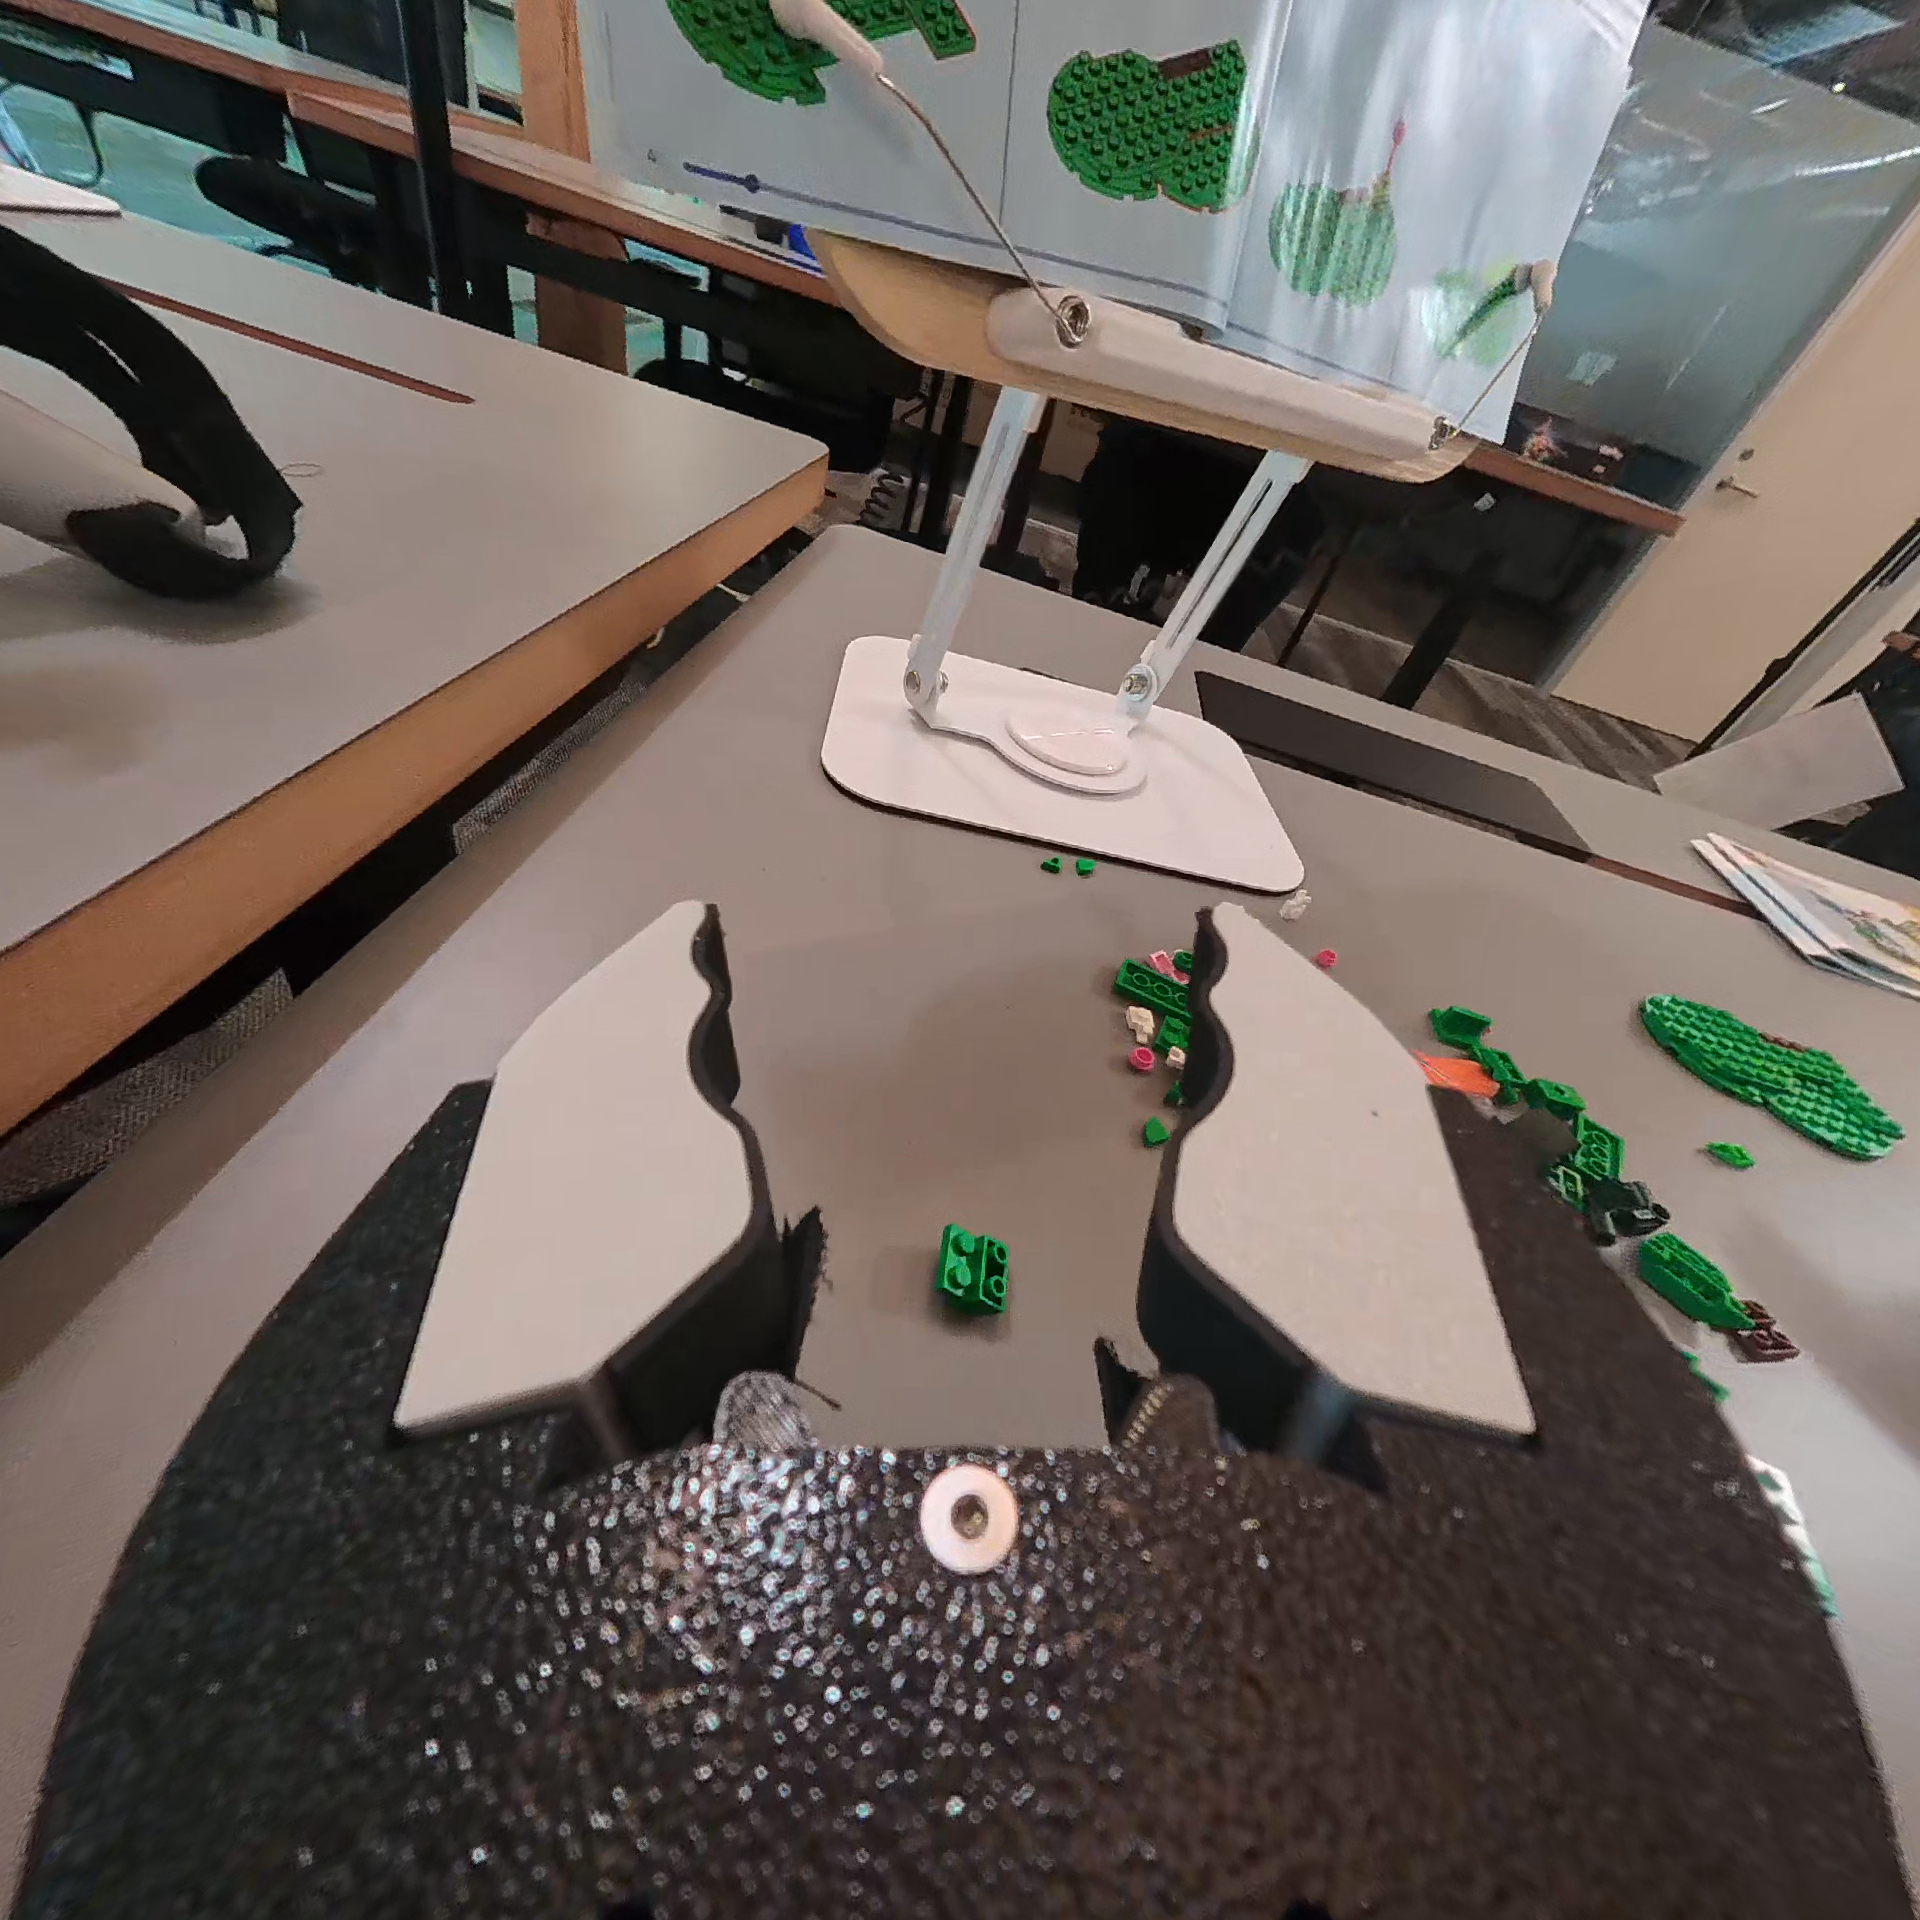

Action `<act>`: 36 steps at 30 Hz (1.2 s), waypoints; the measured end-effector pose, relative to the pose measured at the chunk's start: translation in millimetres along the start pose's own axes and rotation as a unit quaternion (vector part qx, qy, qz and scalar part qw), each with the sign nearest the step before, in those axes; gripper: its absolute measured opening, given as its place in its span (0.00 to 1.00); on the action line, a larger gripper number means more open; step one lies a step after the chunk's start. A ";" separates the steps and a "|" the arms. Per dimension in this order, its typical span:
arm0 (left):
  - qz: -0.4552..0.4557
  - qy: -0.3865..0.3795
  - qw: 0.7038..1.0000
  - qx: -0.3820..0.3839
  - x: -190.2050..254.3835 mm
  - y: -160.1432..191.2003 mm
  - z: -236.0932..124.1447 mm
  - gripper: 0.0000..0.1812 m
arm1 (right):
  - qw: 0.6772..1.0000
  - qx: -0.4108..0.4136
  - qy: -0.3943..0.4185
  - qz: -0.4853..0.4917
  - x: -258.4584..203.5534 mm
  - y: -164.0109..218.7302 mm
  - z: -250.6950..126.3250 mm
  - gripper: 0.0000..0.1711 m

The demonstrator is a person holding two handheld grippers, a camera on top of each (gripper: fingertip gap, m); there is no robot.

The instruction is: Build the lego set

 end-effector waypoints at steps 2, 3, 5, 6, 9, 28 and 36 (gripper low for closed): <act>0.006 0.000 1.000 0.001 1.5 0.8 0.6 0.46 | 1.000 -0.004 -0.009 -0.009 -3.9 -0.6 0.6 0.19; 0.009 -0.001 1.000 0.001 2.0 1.2 0.8 0.46 | 1.000 -0.005 -0.016 -0.012 -6.2 -1.2 1.1 0.19; 0.015 -0.003 1.000 0.001 2.5 2.1 1.2 0.45 | 0.999 -0.006 -0.036 -0.011 -13.1 -4.3 1.5 0.20; 0.016 -0.003 1.000 0.002 3.1 2.2 1.2 0.45 | 0.999 -0.007 -0.050 -0.008 -18.2 -6.0 1.7 0.20; 0.015 -0.009 1.000 0.015 3.4 2.5 0.2 0.45 | 0.996 -0.013 -0.080 -0.031 -35.3 -9.7 2.0 0.20; 0.129 -0.033 0.988 0.073 39.5 7.2 -9.8 0.38 | 0.993 -0.032 -0.106 -0.043 -47.5 -7.1 7.9 0.18; 0.196 -0.043 0.976 0.080 50.7 6.7 -10.0 0.36 | 0.993 -0.031 -0.111 -0.034 -46.9 -6.4 8.0 0.17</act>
Point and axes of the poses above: each gripper's, where its closed fingertips meet, z out along the fingers, y out of its underside, x = y × z across the jaws, the point moved 7 cm from there along -z, back along the fingers, and after that the axes turned 5 degrees about y, right-handed, at the moved point
